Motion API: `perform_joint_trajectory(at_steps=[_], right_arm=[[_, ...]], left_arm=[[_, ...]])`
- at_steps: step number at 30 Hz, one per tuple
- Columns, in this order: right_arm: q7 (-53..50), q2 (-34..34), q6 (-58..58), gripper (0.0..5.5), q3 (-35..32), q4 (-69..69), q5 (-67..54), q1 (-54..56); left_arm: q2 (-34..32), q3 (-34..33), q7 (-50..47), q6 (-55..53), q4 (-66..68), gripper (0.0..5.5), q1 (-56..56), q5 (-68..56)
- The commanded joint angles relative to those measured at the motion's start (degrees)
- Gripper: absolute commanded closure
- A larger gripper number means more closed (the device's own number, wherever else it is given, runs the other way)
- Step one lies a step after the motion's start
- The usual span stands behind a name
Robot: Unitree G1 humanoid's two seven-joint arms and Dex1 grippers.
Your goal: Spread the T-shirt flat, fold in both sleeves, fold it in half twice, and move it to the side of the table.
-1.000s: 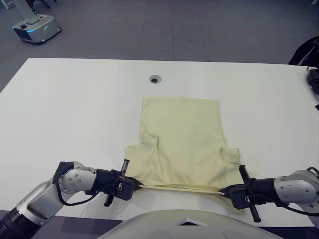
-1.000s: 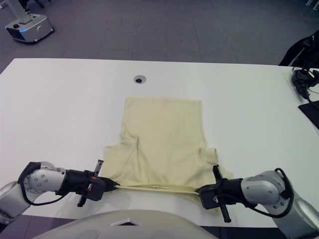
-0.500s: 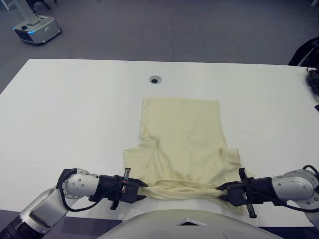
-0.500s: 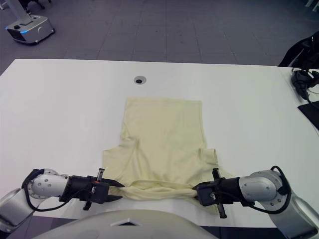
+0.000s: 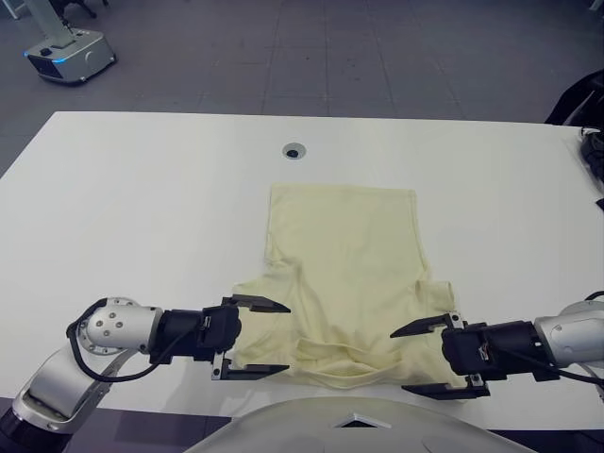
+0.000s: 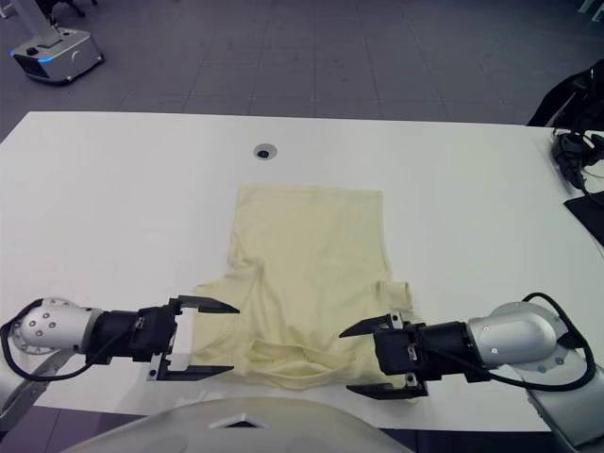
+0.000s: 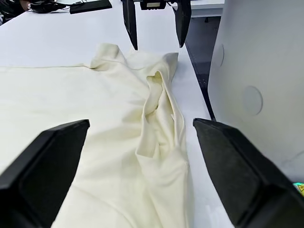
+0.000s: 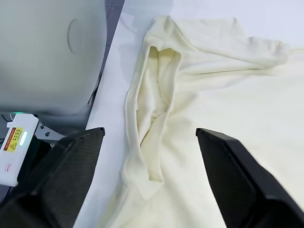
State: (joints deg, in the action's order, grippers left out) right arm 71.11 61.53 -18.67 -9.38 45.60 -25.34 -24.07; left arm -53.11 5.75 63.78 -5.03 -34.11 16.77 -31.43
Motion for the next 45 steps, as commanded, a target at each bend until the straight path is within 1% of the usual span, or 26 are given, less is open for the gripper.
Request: perform_joint_trajectory(at_steps=[1, 2, 4, 5, 8, 12, 15, 18, 21, 23, 28, 35, 38, 45], right_arm=[[-0.2, 0.0, -2.6, 1.21, -3.5, -0.8, -5.1, 2.6], [-0.7, -0.1, -2.8, 1.1, -3.7, -1.6, -5.2, 3.6], [-3.4, -0.6, -1.7, 0.71, -1.7, -4.6, -1.4, 6.8], [-5.4, -0.9, -1.0, 0.54, 0.0, -6.5, 1.9, 8.7], [-8.1, 0.1, 4.3, 0.12, 5.2, -10.7, 12.3, 10.5], [-9.9, -0.5, 8.8, 0.12, 10.1, -12.5, 20.0, 12.0], [-10.7, -0.9, 11.3, 0.12, 13.2, -13.8, 24.2, 13.2], [-12.2, -3.5, 12.6, 0.12, 17.0, -16.6, 27.6, 17.6], [-13.8, -5.8, 13.3, 0.12, 19.6, -20.4, 31.0, 21.9], [-13.5, -5.8, 13.2, 0.12, 19.2, -20.9, 30.4, 21.8], [-10.7, -4.4, 10.8, 0.12, 14.9, -15.7, 23.3, 17.2], [-9.4, -2.8, 10.9, 0.12, 12.3, -11.8, 21.0, 12.7], [-8.8, -1.9, 10.4, 0.12, 10.8, -9.9, 20.0, 10.5], [-6.6, -0.4, 10.8, 0.12, 12.3, -7.5, 20.7, 6.9]], left_arm=[[3.4, -0.7, -3.3, -0.8, 3.5, 0.71, -3.5, 1.9], [4.7, -0.2, -5.2, -0.9, 4.8, 0.59, -4.9, 3.7], [7.6, 1.3, -9.9, -2.0, 8.1, 0.19, -8.2, 8.4], [8.8, 2.2, -11.8, -2.7, 9.6, 0.1, -9.5, 10.5], [11.7, 5.2, -15.2, -2.0, 12.7, 0.1, -11.9, 17.1], [14.7, 8.6, -18.5, 1.1, 17.0, 0.1, -14.1, 24.7], [16.0, 10.3, -19.4, 2.9, 19.0, 0.1, -14.5, 27.9], [16.1, 11.0, -19.1, 4.4, 18.6, 0.1, -13.4, 29.2], [15.8, 10.2, -18.7, 5.7, 16.0, 0.1, -12.4, 28.5], [15.4, 9.2, -18.2, 6.1, 12.9, 0.1, -12.0, 27.2], [14.5, 8.0, -16.5, 5.6, 8.3, 0.1, -10.7, 25.2], [16.3, 11.4, -16.8, 6.3, 11.7, 0.1, -11.0, 28.9], [15.2, 13.4, -15.5, 6.6, 12.6, 0.1, -10.0, 30.6], [10.9, 15.1, -10.3, 7.6, 10.5, 0.1, -5.8, 29.5]])
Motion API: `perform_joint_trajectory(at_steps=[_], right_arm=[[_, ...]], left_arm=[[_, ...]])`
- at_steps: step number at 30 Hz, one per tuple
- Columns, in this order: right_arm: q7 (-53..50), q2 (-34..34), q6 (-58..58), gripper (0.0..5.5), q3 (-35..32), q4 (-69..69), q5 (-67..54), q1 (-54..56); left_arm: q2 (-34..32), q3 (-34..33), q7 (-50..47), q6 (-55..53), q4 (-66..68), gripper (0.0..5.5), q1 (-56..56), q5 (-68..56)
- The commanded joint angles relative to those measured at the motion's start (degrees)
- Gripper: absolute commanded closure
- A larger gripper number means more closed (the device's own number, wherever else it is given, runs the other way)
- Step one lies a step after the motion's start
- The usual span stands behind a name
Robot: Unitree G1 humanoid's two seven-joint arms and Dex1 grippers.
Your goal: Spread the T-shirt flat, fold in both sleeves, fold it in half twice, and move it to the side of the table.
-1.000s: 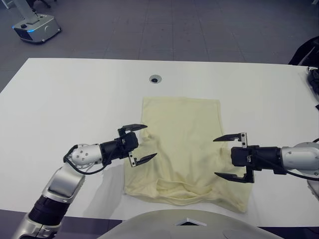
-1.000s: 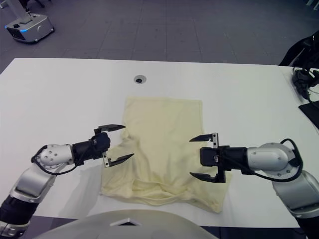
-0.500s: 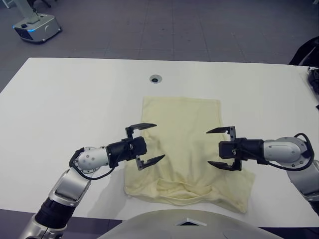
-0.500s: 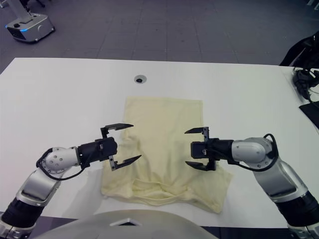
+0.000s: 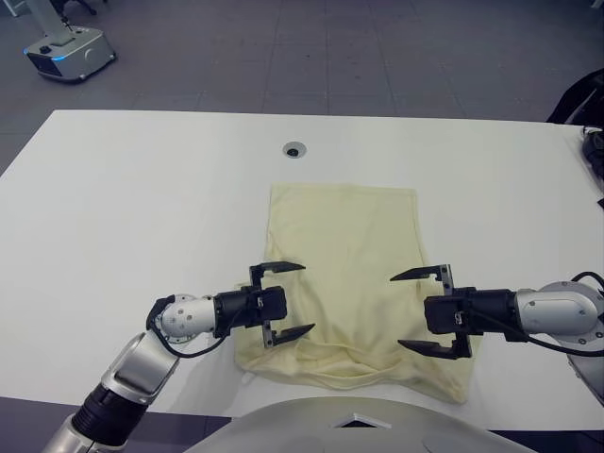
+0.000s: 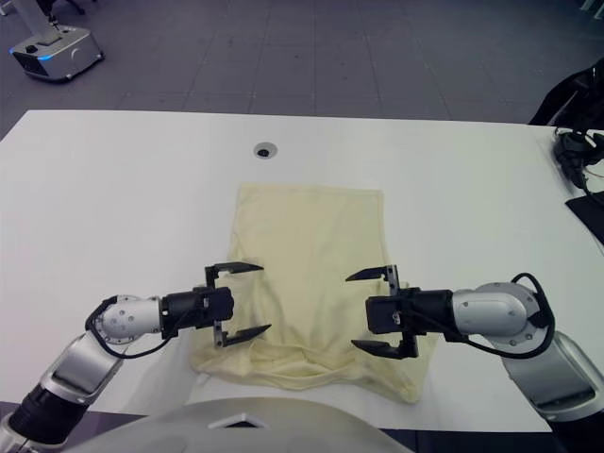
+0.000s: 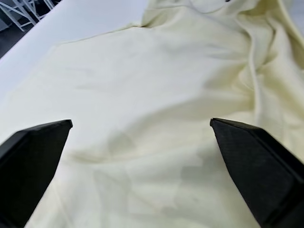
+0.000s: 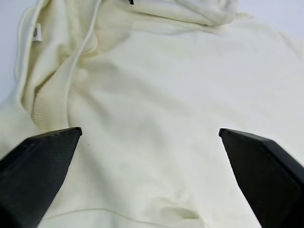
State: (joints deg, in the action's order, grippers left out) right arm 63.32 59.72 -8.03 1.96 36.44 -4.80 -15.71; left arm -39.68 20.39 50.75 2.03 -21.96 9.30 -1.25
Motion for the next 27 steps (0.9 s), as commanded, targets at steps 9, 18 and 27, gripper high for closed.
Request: perform_joint_trajectory(at_steps=[9, 18, 27], right_arm=[[2.0, 2.1, 0.1, 0.12, 1.7, 3.9, 0.8, -4.4], [5.0, 3.1, -5.5, 0.12, -4.9, 9.7, -10.5, -6.9], [4.0, 3.8, -5.6, 0.12, -3.2, 9.6, -7.7, -8.0]], left_arm=[[-4.9, -1.6, 6.0, -0.4, -4.0, 0.1, 2.4, -4.6], [-5.7, -1.7, 7.5, -1.9, -6.2, 0.1, 3.2, -6.8], [-9.0, -0.7, 11.2, -2.6, -6.5, 0.1, 5.3, -6.2]])
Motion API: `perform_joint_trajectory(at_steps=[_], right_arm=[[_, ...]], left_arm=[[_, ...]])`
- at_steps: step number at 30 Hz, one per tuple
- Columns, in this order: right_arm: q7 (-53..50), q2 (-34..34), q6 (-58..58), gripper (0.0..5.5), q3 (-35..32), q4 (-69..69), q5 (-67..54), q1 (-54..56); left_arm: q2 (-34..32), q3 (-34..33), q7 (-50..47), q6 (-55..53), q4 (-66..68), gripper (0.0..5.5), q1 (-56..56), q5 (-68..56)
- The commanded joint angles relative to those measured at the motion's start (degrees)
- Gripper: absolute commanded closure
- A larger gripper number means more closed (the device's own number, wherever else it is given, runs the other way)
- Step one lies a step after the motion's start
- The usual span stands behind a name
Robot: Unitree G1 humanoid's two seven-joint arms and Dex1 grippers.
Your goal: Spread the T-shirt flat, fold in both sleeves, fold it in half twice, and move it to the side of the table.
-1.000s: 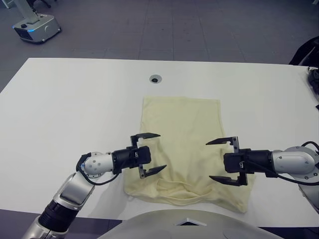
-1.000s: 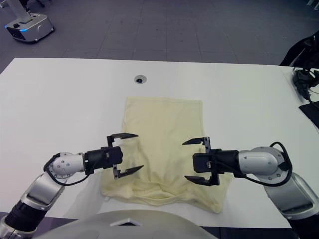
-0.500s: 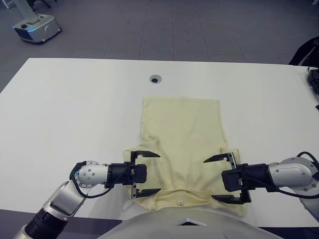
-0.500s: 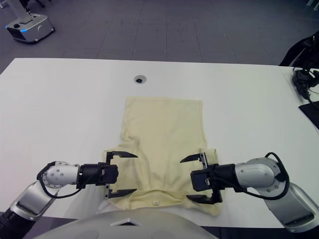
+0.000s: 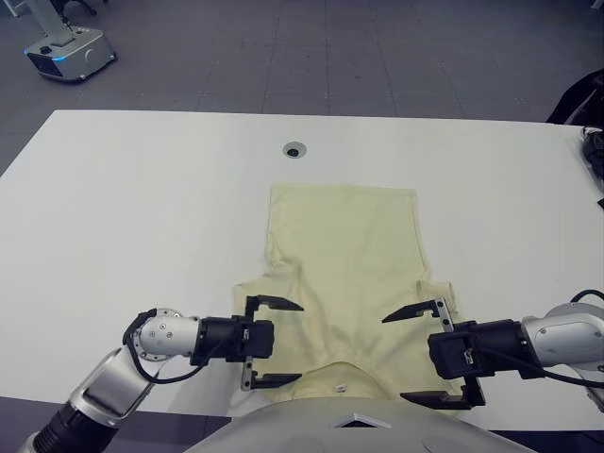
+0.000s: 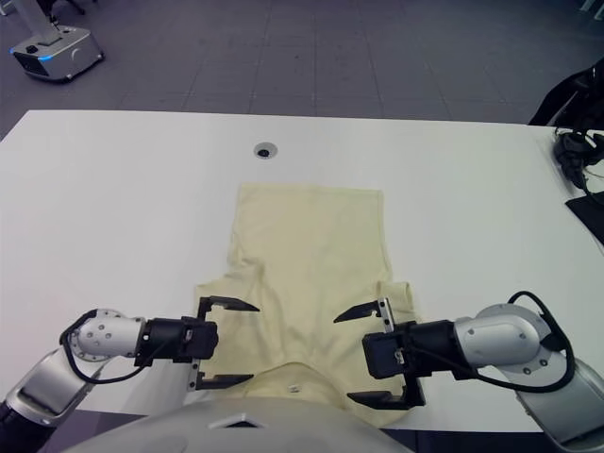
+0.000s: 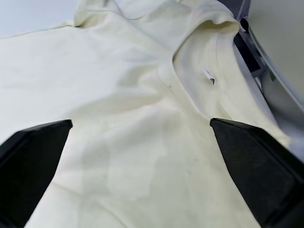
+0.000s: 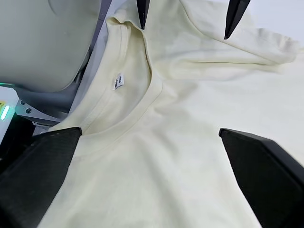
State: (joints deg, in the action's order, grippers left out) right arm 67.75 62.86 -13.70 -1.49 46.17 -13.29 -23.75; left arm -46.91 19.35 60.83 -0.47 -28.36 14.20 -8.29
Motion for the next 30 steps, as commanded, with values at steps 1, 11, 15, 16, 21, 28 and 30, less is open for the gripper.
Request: perform_joint_trajectory(at_steps=[1, 11, 15, 16, 21, 28, 30], right_arm=[[-0.6, 0.3, 0.0, 0.12, -0.2, -0.3, 0.5, 0.7], [-9.6, -5.1, -1.4, 0.12, 5.0, -13.8, 7.8, 18.4], [-10.2, -4.9, 1.3, 0.12, 7.5, -19.6, 11.9, 19.7], [-10.5, -4.8, 2.3, 0.12, 7.5, -21.4, 12.8, 19.9], [-10.7, -4.3, 4.7, 0.12, 5.9, -25.7, 13.9, 18.9], [-5.1, -2.1, 3.4, 0.12, -1.3, -25.8, 6.0, 13.9], [-3.8, -1.4, 3.6, 0.12, -2.7, -27.5, 5.0, 13.2]], left_arm=[[-1.9, 0.3, 1.2, -0.1, 0.1, 0.1, 0.4, 0.9], [-4.0, 1.3, 3.4, 0.3, 1.6, 0.1, 1.7, 2.2], [-4.2, 1.2, 3.8, 0.6, 1.6, 0.1, 2.0, 1.6], [-4.1, 0.6, 3.8, 0.3, 1.2, 0.1, 2.1, 0.6], [-2.3, -2.4, 2.5, -0.1, 0.4, 0.1, 0.2, -3.8], [2.0, -8.2, -0.4, -6.0, -3.3, 0.1, -3.7, -16.3], [2.7, -9.5, -1.4, -7.8, -4.3, 0.1, -4.5, -19.3]])
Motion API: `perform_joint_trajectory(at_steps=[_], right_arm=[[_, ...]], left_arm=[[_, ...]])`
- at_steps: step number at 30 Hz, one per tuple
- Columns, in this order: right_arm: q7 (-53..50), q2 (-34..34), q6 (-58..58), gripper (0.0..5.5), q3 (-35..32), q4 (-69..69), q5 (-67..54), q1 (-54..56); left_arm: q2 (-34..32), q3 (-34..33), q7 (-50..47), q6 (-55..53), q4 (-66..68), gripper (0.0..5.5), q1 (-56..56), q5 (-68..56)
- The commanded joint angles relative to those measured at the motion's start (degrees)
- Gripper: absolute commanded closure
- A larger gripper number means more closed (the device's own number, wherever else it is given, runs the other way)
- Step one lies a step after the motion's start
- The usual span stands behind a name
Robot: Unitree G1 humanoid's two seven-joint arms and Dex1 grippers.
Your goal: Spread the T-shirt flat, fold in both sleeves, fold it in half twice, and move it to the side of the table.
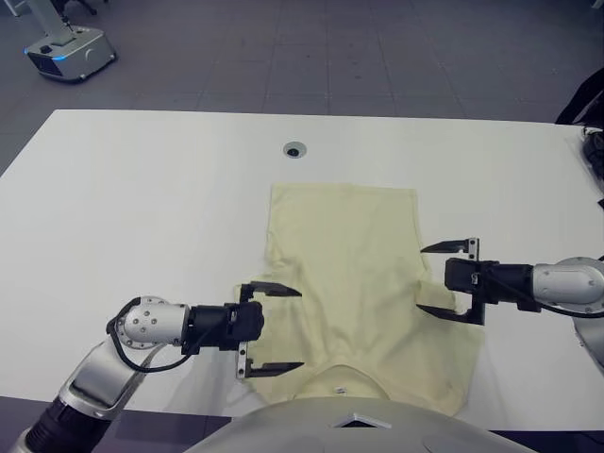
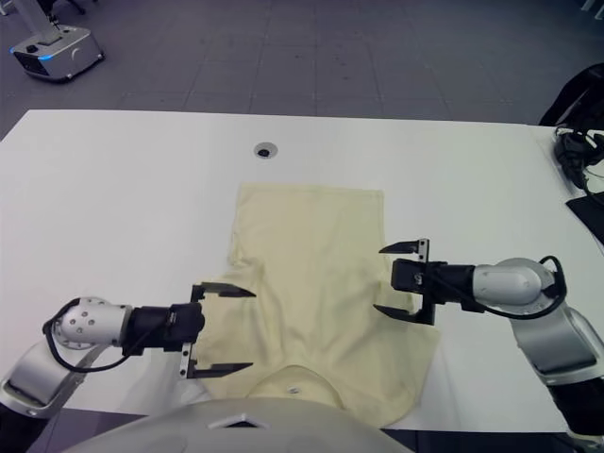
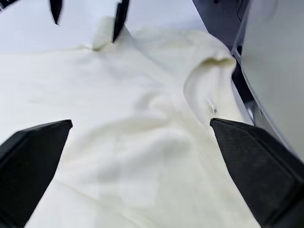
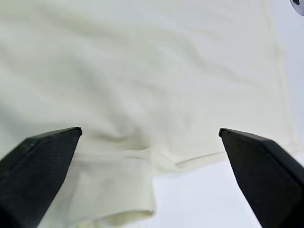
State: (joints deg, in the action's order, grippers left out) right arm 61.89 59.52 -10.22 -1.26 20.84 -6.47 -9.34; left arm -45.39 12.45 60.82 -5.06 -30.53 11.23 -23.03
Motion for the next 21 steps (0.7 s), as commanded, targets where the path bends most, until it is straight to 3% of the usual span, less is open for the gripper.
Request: perform_joint_trajectory(at_steps=[1, 5, 12, 21], right_arm=[[3.0, 2.1, -0.1, 0.12, -3.6, -2.7, -2.7, -1.6], [5.3, 2.6, 0.1, 0.12, -4.4, -4.8, -3.9, -2.8], [7.4, 3.2, 3.1, 0.12, 0.5, -11.3, 0.3, -1.4], [8.4, 5.0, 7.1, 0.12, 4.6, -16.9, 5.4, -1.0]], left_arm=[[1.9, -2.9, -2.4, -3.8, -1.7, 0.1, -2.4, -4.7], [6.5, -1.6, -8.6, -5.3, 3.6, 0.1, -7.9, 0.4], [13.3, 3.7, -17.8, -4.0, 15.5, 0.1, -14.7, 13.9], [14.4, 5.3, -22.9, 0.5, 25.5, 0.1, -15.8, 25.0]])
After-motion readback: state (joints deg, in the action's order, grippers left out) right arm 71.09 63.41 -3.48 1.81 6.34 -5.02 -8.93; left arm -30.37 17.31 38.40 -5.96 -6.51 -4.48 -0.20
